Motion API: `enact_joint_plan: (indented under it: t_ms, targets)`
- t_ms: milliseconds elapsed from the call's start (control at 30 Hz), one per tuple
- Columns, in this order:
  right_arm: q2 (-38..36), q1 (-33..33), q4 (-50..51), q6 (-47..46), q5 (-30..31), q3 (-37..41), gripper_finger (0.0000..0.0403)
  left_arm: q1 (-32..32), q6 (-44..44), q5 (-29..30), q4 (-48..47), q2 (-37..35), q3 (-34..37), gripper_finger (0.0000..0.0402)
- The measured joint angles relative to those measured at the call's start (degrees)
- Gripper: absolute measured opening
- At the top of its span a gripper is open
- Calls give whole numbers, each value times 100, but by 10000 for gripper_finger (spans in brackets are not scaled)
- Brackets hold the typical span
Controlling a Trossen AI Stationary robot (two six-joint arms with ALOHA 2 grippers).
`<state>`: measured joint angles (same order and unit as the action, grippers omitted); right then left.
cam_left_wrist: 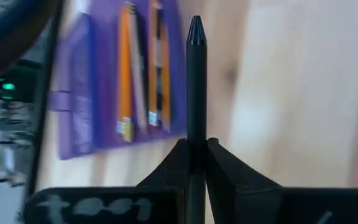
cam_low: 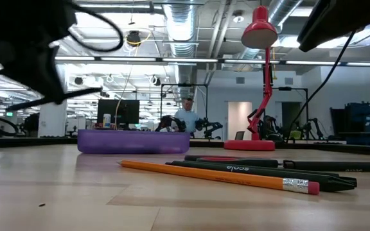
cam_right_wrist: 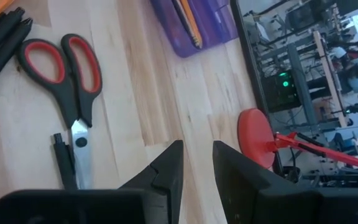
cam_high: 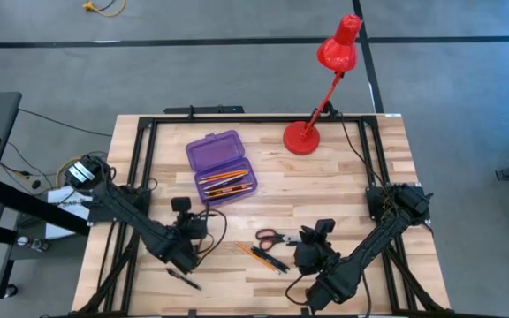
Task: Pick & place school supplies into a supply box
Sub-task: Put the black pen into the purple supply box
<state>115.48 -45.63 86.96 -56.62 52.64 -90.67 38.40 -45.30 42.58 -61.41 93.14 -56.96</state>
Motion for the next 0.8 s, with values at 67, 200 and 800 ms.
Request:
enact_joint_plan:
  t_ms: [67, 200, 800]
  targets:
    - [0, 0, 11, 2, 52, 0, 82, -167, 63, 218, -87, -6, -66, 12]
    - [0, 7, 46, 2, 165, 0, 82, -688, 441, 599, 165, -8, -113, 12]
    - [0, 35, 46, 2, 162, 0, 82, -3249, 4165, -173, 3169, -15, -122, 11]
